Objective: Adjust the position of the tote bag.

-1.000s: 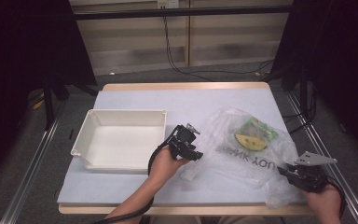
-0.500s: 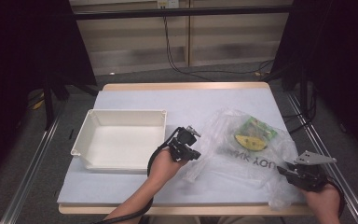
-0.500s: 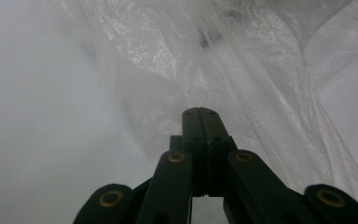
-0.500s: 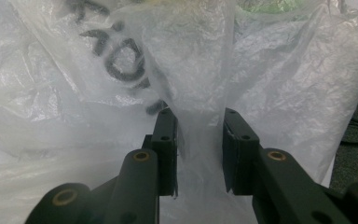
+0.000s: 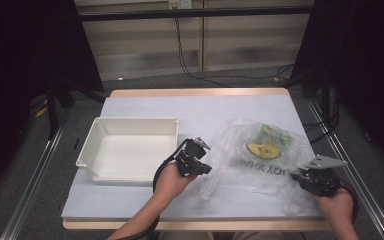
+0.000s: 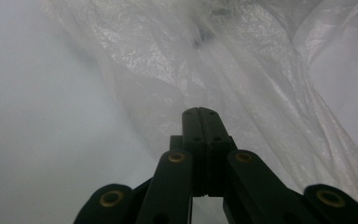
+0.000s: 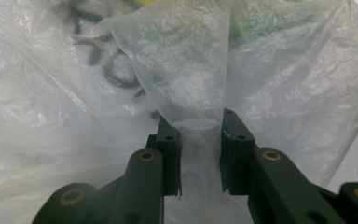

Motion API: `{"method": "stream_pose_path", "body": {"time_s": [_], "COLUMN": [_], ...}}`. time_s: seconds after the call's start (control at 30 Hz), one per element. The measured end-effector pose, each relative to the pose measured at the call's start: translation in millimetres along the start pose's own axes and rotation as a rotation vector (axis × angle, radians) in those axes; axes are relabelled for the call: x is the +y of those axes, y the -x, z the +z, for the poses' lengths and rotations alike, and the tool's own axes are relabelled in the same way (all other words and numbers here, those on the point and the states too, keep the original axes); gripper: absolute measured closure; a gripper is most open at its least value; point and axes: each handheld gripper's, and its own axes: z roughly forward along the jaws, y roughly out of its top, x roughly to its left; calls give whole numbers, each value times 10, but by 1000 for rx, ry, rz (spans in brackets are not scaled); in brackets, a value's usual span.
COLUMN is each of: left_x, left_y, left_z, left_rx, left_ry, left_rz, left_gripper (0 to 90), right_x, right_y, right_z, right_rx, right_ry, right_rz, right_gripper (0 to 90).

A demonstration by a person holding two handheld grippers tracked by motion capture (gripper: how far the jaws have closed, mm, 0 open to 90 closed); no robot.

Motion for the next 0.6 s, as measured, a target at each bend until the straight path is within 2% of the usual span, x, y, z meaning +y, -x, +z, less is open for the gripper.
{"method": "stream_pose_path", "body": {"time_s": [0.03,0.07,0.43,0.57,0.6], "left_x": [-7,-18,-115,-149,-156], "left_y": [-7,-2,6,19,20], "left_z": [-18,-30,-132,-158,-160], "left_rx": [1,3,-2,0,-1], "left_ry": [-5,1,-1,-4,-1], "left_rz": [9,-6,-9,-25,-16], "left_gripper": [900,900,900,900,900], "right_x": [17,33,190,239,244], "right_y": [-10,-6,-37,-49,-50], "right_z": [19,35,216,266,272], "right_rx": [1,6,17,25,29], "right_ry": [1,2,5,7,7], "right_rz": [0,-10,-31,-37,-35], "right_gripper": [729,729,733,733,733]}}
